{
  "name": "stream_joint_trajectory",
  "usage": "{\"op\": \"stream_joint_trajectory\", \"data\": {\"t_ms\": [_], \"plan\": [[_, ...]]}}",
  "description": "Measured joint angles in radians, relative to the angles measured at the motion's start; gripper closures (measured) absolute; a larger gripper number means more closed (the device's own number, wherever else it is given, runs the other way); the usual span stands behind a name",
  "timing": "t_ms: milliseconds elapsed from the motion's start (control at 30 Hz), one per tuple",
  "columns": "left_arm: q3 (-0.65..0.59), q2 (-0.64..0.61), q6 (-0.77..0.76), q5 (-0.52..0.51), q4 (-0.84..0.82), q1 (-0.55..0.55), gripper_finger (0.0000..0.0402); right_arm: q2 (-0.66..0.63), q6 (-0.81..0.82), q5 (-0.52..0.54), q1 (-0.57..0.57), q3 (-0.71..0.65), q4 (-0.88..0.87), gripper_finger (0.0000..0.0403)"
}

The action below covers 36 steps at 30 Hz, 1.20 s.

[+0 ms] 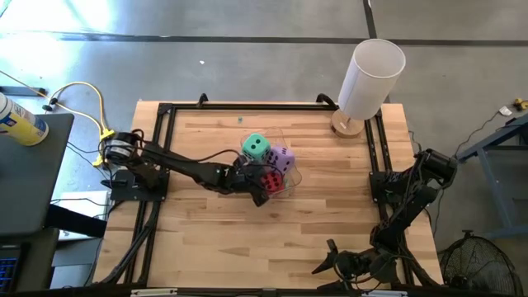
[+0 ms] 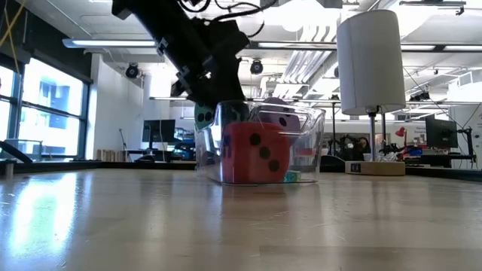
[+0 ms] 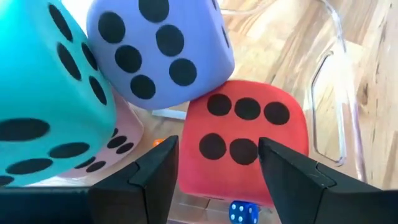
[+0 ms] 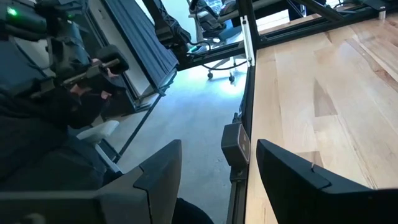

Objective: Pick & Place Dice
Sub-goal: Put the small blue dice into the transparent bin

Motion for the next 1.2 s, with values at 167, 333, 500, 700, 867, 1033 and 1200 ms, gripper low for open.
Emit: {"op": "stream_joint_trajectory", "data": {"t_ms": [167, 333, 500, 700, 867, 1033, 1200], "plan": [[0.0, -0.067, 0.002, 0.0, -0.008, 0.0, 0.0188, 0.0, -0.019, -0.003, -0.002, 0.0, 0.011, 0.0204], [0.0, -0.179, 0.003, 0.009, -0.053, -0.005, 0.0188, 0.0, -0.114, -0.045, -0.021, 0.0, 0.054, 0.0204], [0.0, -0.295, 0.005, -0.02, -0.212, 0.004, 0.0188, 0.0, -0.136, -0.119, -0.042, 0.0, 0.052, 0.0204], [0.0, -0.346, -0.077, -0.22, -0.487, 0.077, 0.0188, 0.0, -0.144, -0.177, -0.072, 0.0, 0.05, 0.0204], [-0.027, -0.322, -0.143, -0.147, -0.584, 0.213, 0.0188, 0.0, -0.166, -0.182, -0.111, 0.0, 0.044, 0.0204], [-0.097, -0.305, -0.097, -0.09, -0.581, 0.348, 0.0188, 0.0, -0.161, -0.235, -0.152, 0.0, 0.041, 0.0204], [-0.186, -0.305, -0.024, -0.058, -0.552, 0.455, 0.0188, 0.0, -0.139, -0.31, -0.181, 0.0, 0.041, 0.0204]]}}
